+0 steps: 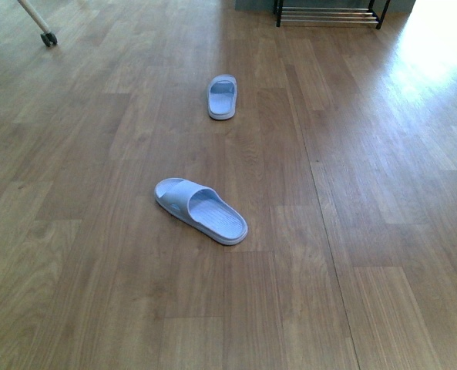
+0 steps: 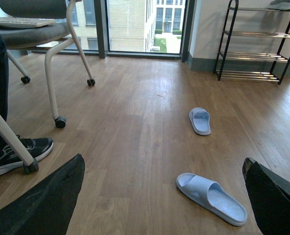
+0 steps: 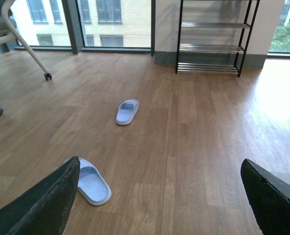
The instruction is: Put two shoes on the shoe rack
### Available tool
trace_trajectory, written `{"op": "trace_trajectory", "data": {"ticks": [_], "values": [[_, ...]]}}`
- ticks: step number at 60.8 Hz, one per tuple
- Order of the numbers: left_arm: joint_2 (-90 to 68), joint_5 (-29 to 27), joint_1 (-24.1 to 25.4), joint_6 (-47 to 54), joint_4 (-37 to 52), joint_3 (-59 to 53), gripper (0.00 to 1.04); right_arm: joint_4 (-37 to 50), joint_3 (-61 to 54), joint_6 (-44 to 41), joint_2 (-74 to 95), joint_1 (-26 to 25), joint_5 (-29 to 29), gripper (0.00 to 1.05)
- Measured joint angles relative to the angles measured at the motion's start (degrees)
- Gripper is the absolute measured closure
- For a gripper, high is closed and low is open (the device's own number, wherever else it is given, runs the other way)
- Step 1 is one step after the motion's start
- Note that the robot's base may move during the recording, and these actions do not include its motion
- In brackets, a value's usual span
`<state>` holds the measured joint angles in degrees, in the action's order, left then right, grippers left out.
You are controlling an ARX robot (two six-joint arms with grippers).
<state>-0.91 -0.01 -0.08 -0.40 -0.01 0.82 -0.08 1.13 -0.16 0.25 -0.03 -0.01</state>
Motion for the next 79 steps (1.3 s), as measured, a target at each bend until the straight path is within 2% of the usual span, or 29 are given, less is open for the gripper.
{"op": "trace_trajectory", "data": {"ticks": [79], "values": [[0.0,0.0,0.0,0.0,0.0,0.0,0.09,0.0,0.0,0.0,0.0,0.0,0.2,0.09]]}}
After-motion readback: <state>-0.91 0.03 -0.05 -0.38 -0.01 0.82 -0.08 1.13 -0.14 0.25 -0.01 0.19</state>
